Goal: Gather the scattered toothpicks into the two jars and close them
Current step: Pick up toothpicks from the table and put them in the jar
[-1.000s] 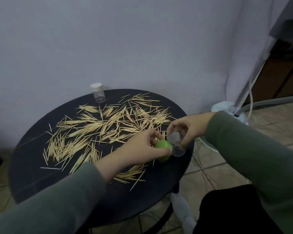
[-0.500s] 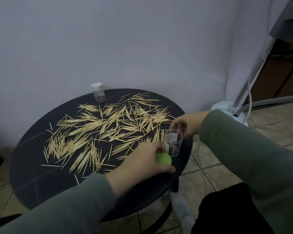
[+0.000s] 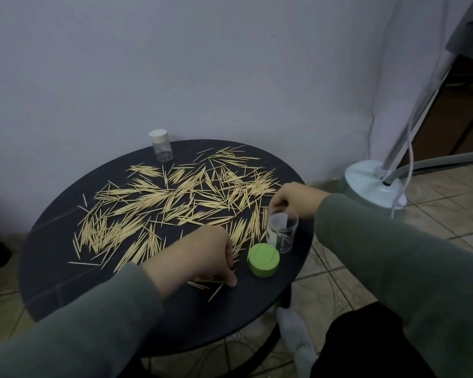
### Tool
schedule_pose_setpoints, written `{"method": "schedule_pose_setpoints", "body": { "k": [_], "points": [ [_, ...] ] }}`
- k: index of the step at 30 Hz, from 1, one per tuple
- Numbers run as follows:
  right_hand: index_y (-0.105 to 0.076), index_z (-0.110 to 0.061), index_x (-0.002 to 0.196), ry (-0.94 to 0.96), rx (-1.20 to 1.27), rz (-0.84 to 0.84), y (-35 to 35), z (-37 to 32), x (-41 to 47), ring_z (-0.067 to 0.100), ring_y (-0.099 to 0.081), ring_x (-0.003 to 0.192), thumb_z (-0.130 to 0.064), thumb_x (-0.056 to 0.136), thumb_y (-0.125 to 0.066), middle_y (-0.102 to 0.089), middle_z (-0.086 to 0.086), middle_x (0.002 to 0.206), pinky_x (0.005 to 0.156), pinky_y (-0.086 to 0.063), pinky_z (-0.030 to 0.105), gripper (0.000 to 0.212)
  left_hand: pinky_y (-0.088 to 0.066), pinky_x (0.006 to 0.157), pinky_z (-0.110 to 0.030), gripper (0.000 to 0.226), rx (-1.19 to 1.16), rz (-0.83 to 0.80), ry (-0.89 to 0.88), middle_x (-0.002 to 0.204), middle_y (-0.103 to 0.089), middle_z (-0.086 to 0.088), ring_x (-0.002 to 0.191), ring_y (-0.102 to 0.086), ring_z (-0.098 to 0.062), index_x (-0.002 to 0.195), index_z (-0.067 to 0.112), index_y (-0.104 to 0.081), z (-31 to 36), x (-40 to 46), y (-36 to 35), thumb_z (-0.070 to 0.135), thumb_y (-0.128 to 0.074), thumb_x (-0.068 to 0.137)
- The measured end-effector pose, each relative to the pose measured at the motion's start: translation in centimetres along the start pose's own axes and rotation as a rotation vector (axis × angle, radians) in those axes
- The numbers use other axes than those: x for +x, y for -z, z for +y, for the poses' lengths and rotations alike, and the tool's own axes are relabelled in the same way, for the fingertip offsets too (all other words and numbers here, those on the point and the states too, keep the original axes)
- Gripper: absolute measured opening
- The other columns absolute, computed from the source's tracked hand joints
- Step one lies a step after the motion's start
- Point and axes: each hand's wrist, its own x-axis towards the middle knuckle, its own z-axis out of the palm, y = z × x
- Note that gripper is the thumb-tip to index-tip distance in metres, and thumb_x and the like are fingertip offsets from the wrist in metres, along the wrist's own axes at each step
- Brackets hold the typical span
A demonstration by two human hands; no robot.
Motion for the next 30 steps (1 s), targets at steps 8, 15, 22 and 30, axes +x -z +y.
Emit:
{"method": "schedule_pose_setpoints", "body": {
  "k": [8,15,22,30],
  "points": [
    [-0.073,-0.032,0.09,0.06,0.07,-0.006,-0.9,0.2,1.6,0.008,-0.059,0.097,-0.025,0.084,-0.074,-0.066,-0.014,0.095,0.088,-0.052,0.03,0.009,-0.046,0.075,-0.021,0.005,-0.041,0.125,0.026,0.092,-0.065,0.006,0.087,-0.058,-0.008,0.086,0.023,-0.072,-1.1,1.4,0.0,0.024,-0.075,0.081],
    [-0.069,-0.028,0.098,0.104,0.086,0.084,-0.2,0.6,1.5,0.005,-0.055,0.082,-0.036,0.082,-0.073,-0.062,-0.01,0.087,0.071,-0.044,0.019,0.018,-0.048,0.081,-0.025,0.008,-0.054,0.266,0.032,0.092,-0.063,0.004,0.091,-0.059,-0.013,0.085,0.024,-0.065,-1.3,2.8,-0.2,0.028,-0.072,0.084],
    [-0.065,-0.026,0.105,-0.042,-0.044,0.064,0.8,2.4,0.8,0.013,-0.06,0.088,-0.037,0.082,-0.073,-0.063,-0.006,0.093,0.081,-0.051,0.029,0.027,-0.045,0.08,-0.027,0.023,-0.073,0.323,-0.065,0.095,-0.053,0.005,0.09,-0.051,-0.013,0.098,0.025,-0.064,-0.7,4.0,-0.8,0.032,-0.076,0.08],
    [-0.07,-0.025,0.1,-0.044,-0.045,0.121,-0.2,1.4,1.7,0.011,-0.061,0.091,-0.037,0.087,-0.067,-0.066,-0.006,0.099,0.084,-0.054,0.031,0.018,-0.051,0.083,-0.031,0.003,-0.095,0.375,-0.045,0.093,-0.061,0.006,0.09,-0.058,-0.013,0.086,0.027,-0.064,-1.7,5.0,-0.6,0.026,-0.064,0.088]
  ]
}}
